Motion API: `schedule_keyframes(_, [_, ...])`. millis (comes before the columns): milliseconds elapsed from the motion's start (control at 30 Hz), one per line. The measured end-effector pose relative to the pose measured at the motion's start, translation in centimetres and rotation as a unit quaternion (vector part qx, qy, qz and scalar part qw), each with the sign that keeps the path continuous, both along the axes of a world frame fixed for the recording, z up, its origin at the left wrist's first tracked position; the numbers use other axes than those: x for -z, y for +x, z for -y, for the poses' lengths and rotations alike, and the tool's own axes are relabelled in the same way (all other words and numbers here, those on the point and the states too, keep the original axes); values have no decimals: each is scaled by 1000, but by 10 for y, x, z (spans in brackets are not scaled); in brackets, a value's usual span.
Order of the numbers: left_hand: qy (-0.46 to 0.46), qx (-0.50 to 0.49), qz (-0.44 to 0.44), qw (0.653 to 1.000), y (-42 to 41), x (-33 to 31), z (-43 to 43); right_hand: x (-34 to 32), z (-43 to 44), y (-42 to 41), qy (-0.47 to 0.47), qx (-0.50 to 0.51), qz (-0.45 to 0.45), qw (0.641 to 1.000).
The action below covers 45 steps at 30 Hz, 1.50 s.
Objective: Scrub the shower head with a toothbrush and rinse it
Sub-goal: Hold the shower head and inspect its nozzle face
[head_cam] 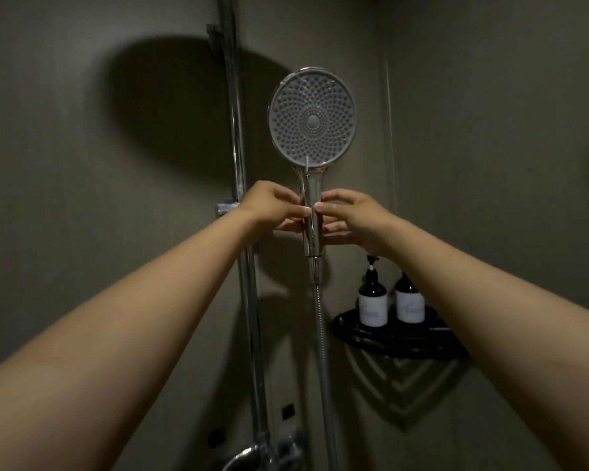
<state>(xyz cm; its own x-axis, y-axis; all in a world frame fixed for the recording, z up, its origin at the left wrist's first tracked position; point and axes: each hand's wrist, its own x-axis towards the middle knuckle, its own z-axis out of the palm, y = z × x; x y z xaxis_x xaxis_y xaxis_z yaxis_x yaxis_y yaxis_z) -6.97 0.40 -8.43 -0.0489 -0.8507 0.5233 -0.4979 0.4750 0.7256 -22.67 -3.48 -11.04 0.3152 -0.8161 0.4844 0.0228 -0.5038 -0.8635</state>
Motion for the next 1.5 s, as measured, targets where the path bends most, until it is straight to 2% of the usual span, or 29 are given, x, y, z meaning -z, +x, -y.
schedule_keyframes(100, [46,36,-45,997,0,23,-17,22,-15,0,16,6,4,1000])
schedule_keyframes(400, [103,63,-35,992,4,110,-58,98,-65,4,74,26,22,997])
schedule_keyframes(600, [148,116,-65,980,3,151,-101,145,-111,-4,116,33,32,992])
schedule_keyframes(800, [166,145,-80,972,3,194,-167,186,-186,-6,122,58,43,990])
schedule_keyframes(967, [174,185,-53,966,15,239,-238,230,-276,3,158,99,36,982])
schedule_keyframes(1300, [212,311,-4,926,13,308,-372,305,-463,12,251,208,119,938])
schedule_keyframes(1500, [303,413,-39,858,-10,339,-447,333,-572,1,281,303,168,895])
